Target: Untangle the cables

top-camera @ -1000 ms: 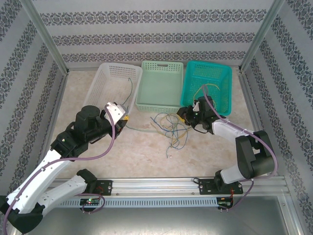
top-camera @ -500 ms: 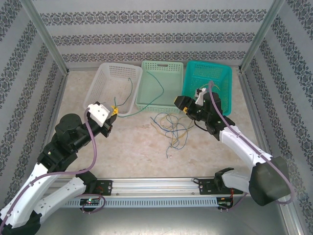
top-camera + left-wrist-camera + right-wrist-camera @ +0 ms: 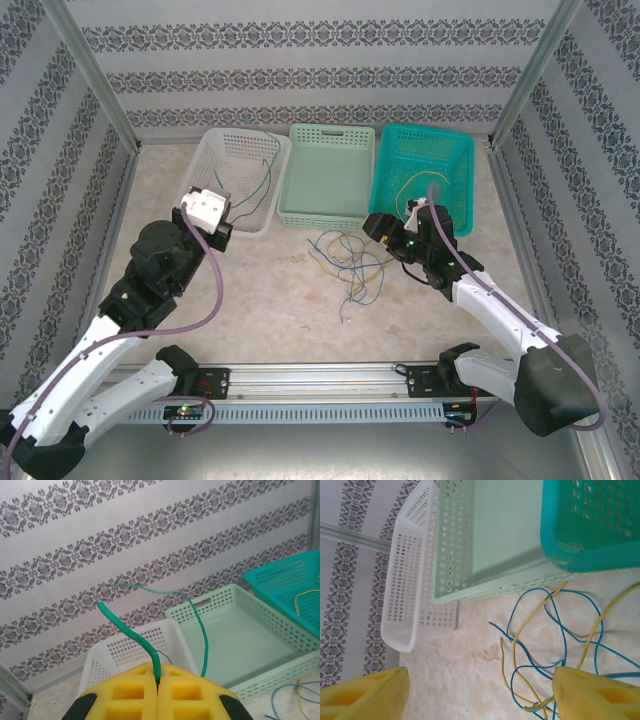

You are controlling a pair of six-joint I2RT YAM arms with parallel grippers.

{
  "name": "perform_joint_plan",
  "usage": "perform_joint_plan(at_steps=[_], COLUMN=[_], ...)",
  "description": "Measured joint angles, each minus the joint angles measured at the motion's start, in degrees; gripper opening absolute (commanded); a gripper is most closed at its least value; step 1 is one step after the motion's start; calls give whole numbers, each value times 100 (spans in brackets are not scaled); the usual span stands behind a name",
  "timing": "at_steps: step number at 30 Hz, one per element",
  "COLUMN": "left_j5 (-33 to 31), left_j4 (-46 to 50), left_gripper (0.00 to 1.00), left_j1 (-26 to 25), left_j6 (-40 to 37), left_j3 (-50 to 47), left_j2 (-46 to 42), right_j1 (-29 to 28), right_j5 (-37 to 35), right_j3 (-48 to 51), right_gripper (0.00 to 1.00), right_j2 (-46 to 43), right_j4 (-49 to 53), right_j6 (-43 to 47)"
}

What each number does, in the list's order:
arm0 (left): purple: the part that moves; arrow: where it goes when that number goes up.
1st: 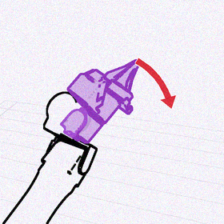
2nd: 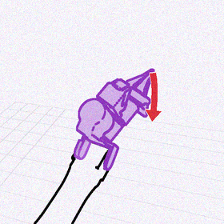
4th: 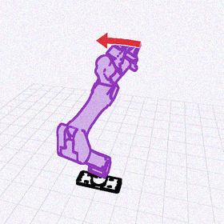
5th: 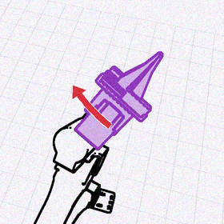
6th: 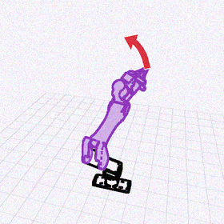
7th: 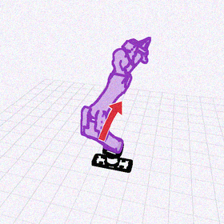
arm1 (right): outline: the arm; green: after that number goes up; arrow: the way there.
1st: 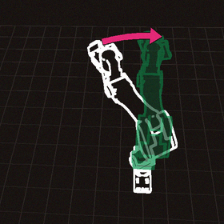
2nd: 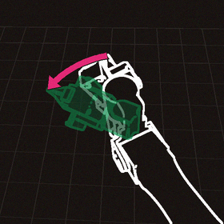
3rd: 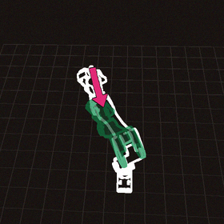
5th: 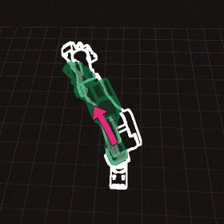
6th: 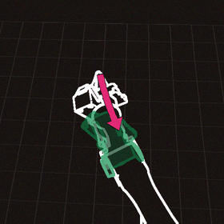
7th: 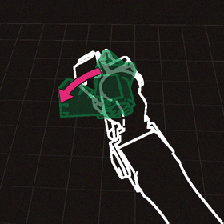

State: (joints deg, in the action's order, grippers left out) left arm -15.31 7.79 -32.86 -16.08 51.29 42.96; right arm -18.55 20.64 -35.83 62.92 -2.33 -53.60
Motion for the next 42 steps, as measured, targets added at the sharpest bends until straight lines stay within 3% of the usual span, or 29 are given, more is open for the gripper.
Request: perform_joint_plan(at_steps=[6, 11, 16, 25, 32, 39, 42], left_j5=[-509, -221, 186, 905, 931, 750, 592], left_j4=[-177, -164, -177, -232, -400, -339, -291], left_gripper=[0, 0, 0, 0, 0, 15, 41], left_j1=[380, 1353, 1945, 2179, 2216, 2216, 2216], left_j6=[52, 490, 885, 1224, 1510, 1845, 2011], left_j3=[90, 271, 269, 267, 166, 31, 31], left_j2=[706, 1340, 1644, 2111, 2450, 2581, 2658], right_j1=[-37, -48, -48, -46, -48, -48, -46], right_j5=[-76, -118, -197, -243, -240, -240, -240], right_j3=[81, 125, 201, 293, 297, 297, 299], right_gripper=[73, 72, 72, 72, 72, 72, 72], right_j2=[-33, -142, -345, -417, -415, -417, -428], right_j4=[138, 232, 280, 317, 326, 411, 435], right_j6=[-2, 0, 0, 4, 4, 66, 103])
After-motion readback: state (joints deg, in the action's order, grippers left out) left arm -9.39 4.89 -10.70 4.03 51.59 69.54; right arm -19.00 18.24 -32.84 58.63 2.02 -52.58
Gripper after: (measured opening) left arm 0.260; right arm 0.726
